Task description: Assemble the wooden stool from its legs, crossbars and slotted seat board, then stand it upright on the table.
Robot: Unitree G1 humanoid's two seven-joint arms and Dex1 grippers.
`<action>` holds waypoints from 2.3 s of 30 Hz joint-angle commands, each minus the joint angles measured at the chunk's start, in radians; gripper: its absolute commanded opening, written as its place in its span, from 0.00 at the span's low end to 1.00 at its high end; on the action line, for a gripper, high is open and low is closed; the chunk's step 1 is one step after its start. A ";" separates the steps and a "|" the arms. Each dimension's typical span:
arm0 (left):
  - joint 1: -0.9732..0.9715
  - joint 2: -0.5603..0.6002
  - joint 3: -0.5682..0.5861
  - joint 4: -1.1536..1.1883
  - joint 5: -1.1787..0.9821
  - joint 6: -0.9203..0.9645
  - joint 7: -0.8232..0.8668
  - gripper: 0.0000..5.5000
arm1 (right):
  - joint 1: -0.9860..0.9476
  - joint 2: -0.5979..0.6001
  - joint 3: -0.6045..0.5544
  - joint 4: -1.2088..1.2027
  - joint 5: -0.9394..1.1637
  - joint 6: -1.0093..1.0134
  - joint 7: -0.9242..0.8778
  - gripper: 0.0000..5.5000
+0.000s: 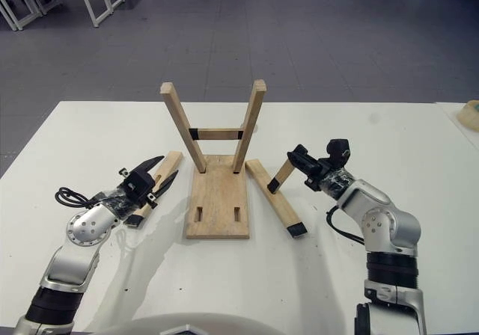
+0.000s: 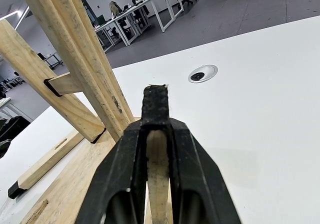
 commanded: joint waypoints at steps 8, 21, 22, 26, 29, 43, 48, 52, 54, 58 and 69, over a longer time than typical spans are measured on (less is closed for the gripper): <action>-0.004 -0.002 0.001 -0.002 0.013 0.012 0.009 0.42 | 0.060 0.047 0.102 -0.139 -0.176 0.013 -0.198 0.08; 0.010 -0.009 -0.003 -0.008 0.028 0.009 0.018 0.42 | 0.135 -0.028 0.167 -0.340 -0.333 0.124 -0.285 0.08; 0.009 -0.010 -0.002 -0.007 0.028 0.009 0.019 0.42 | 0.125 -0.031 0.161 -0.338 -0.340 0.128 -0.286 0.08; 0.004 -0.013 -0.003 -0.004 0.032 0.008 0.020 0.42 | 0.102 -0.026 0.151 -0.316 -0.374 0.096 -0.298 0.08; -0.002 -0.016 -0.004 -0.002 0.033 0.008 0.022 0.42 | 0.094 -0.007 0.137 -0.306 -0.401 0.066 -0.318 0.08; -0.003 -0.013 -0.001 0.015 0.028 -0.004 0.026 0.42 | 0.059 0.080 0.053 -0.357 -0.407 0.021 -0.345 0.27; -0.001 -0.013 0.004 0.029 0.025 -0.010 0.027 0.42 | -0.136 0.109 0.000 -0.459 -0.378 0.125 -0.419 0.45; -0.014 -0.019 -0.004 0.042 0.029 -0.012 0.028 0.42 | -0.302 0.179 -0.033 -0.301 -0.388 0.094 -0.497 0.46; -0.017 -0.018 -0.002 0.045 0.029 -0.014 0.030 0.42 | -0.333 0.197 -0.032 -0.194 -0.430 0.053 -0.535 0.46; -0.021 -0.019 -0.001 0.050 0.030 -0.013 0.031 0.42 | -0.351 0.237 0.004 -0.127 -0.475 0.057 -0.589 0.46; -0.013 -0.012 0.003 0.036 0.028 -0.009 0.027 0.42 | -0.424 0.234 0.016 -0.314 -0.506 -0.093 -0.588 0.46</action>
